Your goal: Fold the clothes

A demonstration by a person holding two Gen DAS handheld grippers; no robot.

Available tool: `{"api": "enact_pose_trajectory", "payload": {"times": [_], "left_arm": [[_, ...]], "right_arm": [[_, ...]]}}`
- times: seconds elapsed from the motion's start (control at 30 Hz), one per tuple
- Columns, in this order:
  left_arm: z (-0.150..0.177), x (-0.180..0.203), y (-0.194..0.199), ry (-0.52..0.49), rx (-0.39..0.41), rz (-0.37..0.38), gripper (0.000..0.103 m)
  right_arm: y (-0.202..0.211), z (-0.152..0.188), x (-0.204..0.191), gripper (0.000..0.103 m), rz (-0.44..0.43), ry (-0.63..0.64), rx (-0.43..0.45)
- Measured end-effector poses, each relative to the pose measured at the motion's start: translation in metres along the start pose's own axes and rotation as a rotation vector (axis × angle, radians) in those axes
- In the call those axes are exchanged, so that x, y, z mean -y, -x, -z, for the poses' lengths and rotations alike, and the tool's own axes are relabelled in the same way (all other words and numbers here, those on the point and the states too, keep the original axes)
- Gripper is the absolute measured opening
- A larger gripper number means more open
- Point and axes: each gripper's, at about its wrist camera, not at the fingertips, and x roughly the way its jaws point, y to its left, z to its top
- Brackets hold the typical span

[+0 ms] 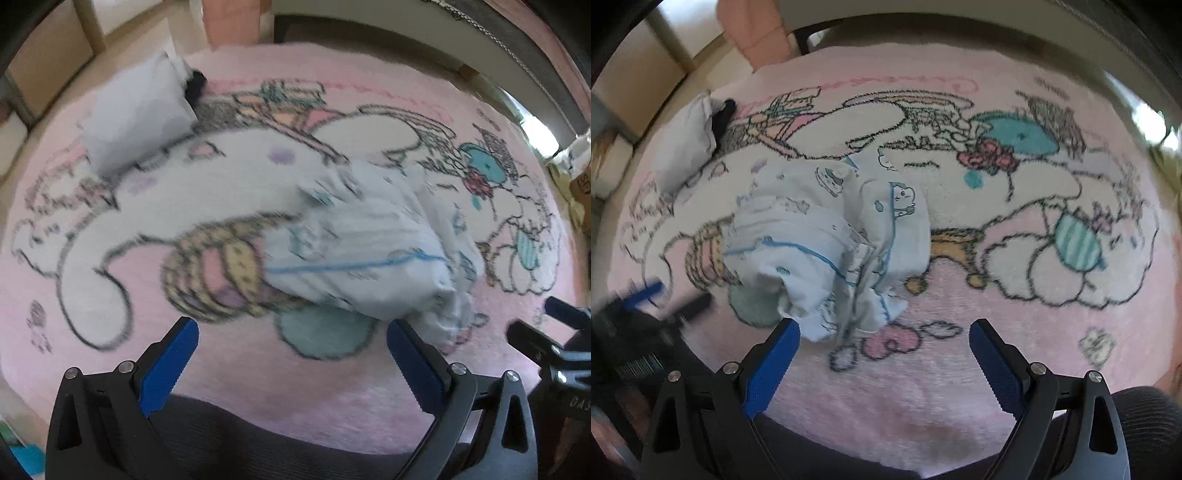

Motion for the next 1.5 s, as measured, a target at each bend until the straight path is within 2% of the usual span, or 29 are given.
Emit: {"api": "enact_pose_trajectory", "payload": {"times": [0.13,0.27,0.4,0.47,0.57,0.73,0.83,0.9,0.93,0.97,1.07,1.1,1.17,1.23,1.3,1.5], "left_arm": [[-0.008,-0.005,0.009,-0.114,0.063,-0.052,0.103],[-0.019,0.001,0.016,-0.234,0.117,-0.013,0.103],[-0.022,0.024,0.022,-0.450,0.108,-0.076,0.103],[-0.019,0.038,0.023,-0.577,0.099,-0.071,0.103],[-0.012,0.053,0.020,-0.742,0.065,-0.005,0.103],[0.001,0.067,-0.007,-0.911,-0.010,-0.057,0.103],[0.006,0.070,-0.028,-0.953,-0.047,-0.111,0.103],[0.006,0.070,-0.044,-0.927,-0.061,-0.193,0.099],[0.003,0.070,-0.050,-0.898,-0.075,-0.194,0.096],[0.001,0.070,-0.054,-0.868,-0.091,-0.184,0.088],[-0.002,0.068,-0.066,-0.816,-0.131,-0.163,0.082],[-0.002,0.068,-0.068,-0.818,-0.132,-0.174,0.072],[0.000,0.070,-0.070,-0.832,-0.129,-0.206,0.065],[0.002,0.071,-0.073,-0.845,-0.126,-0.237,0.065],[0.005,0.072,-0.076,-0.851,-0.138,-0.225,0.065],[0.008,0.074,-0.087,-0.872,-0.184,-0.233,0.064]], "right_arm": [[-0.002,0.009,-0.003,0.093,-0.064,0.063,-0.008],[-0.009,0.014,0.002,0.093,-0.101,0.051,-0.024],[-0.011,0.014,0.002,0.093,-0.085,0.061,-0.027],[-0.011,0.013,-0.001,0.093,-0.082,0.076,-0.023],[-0.013,0.013,-0.007,0.093,-0.070,0.113,-0.022],[-0.013,0.014,-0.024,0.092,0.004,0.223,0.001],[-0.011,0.012,-0.033,0.089,0.026,0.287,0.023],[-0.014,0.009,-0.037,0.077,0.029,0.311,0.022],[-0.017,0.007,-0.039,0.073,0.033,0.320,0.016],[-0.020,0.006,-0.040,0.070,0.037,0.328,0.008],[-0.028,0.003,-0.042,0.067,0.037,0.340,-0.014],[-0.030,0.003,-0.043,0.066,0.031,0.340,-0.022],[-0.034,0.004,-0.045,0.064,0.023,0.350,-0.036],[-0.039,0.005,-0.047,0.062,0.023,0.363,-0.053],[-0.043,0.005,-0.048,0.058,0.021,0.372,-0.069],[-0.053,0.004,-0.053,0.057,0.008,0.381,-0.110]]}}
